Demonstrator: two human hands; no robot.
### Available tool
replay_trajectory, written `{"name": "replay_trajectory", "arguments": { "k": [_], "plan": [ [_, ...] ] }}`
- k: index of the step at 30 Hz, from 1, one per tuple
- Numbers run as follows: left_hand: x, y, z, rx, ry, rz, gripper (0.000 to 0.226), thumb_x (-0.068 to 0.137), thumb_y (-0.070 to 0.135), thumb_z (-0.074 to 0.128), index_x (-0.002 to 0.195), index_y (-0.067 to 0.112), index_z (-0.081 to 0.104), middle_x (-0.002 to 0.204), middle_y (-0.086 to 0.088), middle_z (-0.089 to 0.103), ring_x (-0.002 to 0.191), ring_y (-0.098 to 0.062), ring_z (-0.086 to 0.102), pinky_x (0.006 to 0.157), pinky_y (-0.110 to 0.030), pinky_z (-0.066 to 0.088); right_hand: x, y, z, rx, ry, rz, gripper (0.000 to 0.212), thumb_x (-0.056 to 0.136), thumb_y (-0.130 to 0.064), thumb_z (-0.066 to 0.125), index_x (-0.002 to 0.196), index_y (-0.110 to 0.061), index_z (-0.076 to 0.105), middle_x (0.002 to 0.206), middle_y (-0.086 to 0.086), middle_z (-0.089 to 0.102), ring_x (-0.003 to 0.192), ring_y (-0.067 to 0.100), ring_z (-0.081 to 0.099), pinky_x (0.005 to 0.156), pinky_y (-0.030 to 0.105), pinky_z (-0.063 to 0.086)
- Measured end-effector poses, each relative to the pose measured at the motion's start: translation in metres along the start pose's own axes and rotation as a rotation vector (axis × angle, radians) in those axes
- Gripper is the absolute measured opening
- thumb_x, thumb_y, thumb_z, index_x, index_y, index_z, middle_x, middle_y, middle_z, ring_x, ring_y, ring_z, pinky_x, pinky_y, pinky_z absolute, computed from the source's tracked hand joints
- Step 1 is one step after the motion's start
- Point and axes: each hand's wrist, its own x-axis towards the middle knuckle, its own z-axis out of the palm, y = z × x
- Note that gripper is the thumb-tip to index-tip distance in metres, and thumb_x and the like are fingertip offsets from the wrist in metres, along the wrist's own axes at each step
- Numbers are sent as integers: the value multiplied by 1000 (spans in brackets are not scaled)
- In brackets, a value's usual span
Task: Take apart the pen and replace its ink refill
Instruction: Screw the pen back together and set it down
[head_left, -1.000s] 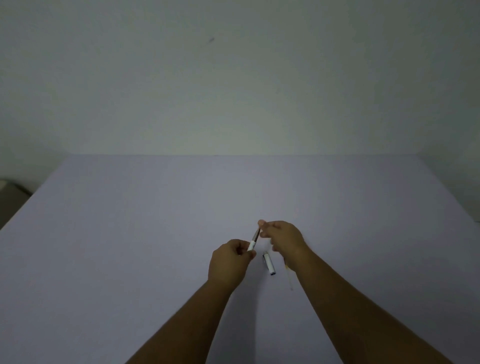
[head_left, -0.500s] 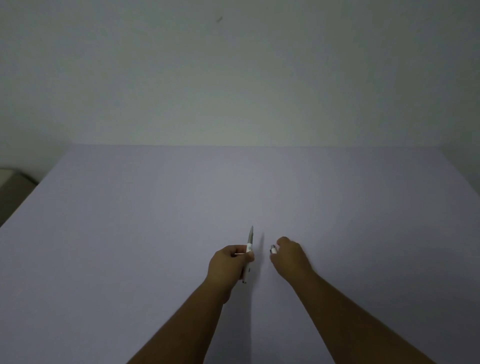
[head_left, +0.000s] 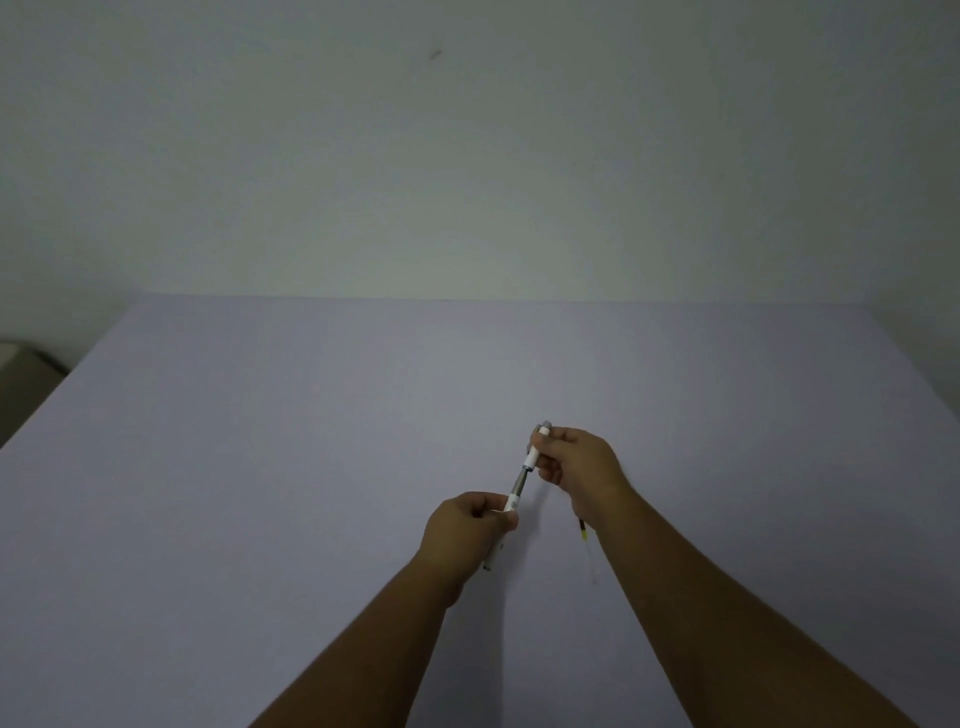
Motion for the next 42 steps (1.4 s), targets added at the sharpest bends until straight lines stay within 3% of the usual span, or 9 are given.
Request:
{"name": "replay_trajectory", "arguments": {
  "k": [6,23,25,27,30,33,38,42],
  "plan": [
    [-2,5,5,-14,-10,-1,8,84,14,68,90,13,72,75,-4,64,68,-19,56,64,-30,51,-9,11,-2,-55,-112,46,6,81,-12,69,76,-10,70,67,3,69,60,13,59,59,22,50],
    [2,2,10,-23,-49,-29,6,85,13,67,83,16,71,73,-4,63,64,-17,56,57,-24,50,-11,19,-7,-116,-117,28,10,85,-19,66,80,-11,70,77,7,68,69,17,61,66,25,54],
    [5,-3,10,-23,-30,-53,8,86,15,66,80,19,70,75,-4,64,67,-19,57,58,-26,52,-7,21,-9,-219,-34,-3,16,87,-26,62,88,-12,70,86,7,69,74,19,61,76,32,56],
    [9,-9,10,-26,9,-79,5,87,19,66,84,19,71,77,-3,63,71,-20,57,62,-30,54,-3,25,-16,-514,127,-69,22,90,-25,54,100,-10,68,101,10,68,89,26,63,86,38,53],
    [16,-21,11,-10,79,-92,17,85,20,68,99,12,73,82,-3,65,76,-20,58,70,-33,55,-3,34,-30,-880,260,-77,24,92,-15,45,105,-6,63,109,15,68,100,30,62,83,33,50],
    [19,-29,15,97,155,-63,20,83,22,68,100,14,74,84,-1,68,74,-15,59,58,-21,46,-7,49,-37,-1027,244,48,23,88,-13,48,102,1,59,106,20,67,97,33,64,75,31,50],
    [23,-36,22,187,244,-47,21,81,22,70,101,16,69,88,2,66,78,-12,60,48,-12,40,-14,70,-36,-1011,239,110,25,80,-16,52,97,1,58,100,20,68,90,36,67,71,38,55],
    [26,-40,25,208,253,-40,19,81,20,70,99,15,68,83,3,64,63,-3,54,32,-7,42,-14,79,-26,-1037,219,123,21,82,-12,49,98,-2,57,104,19,68,91,35,67,74,40,59]
  ]
}}
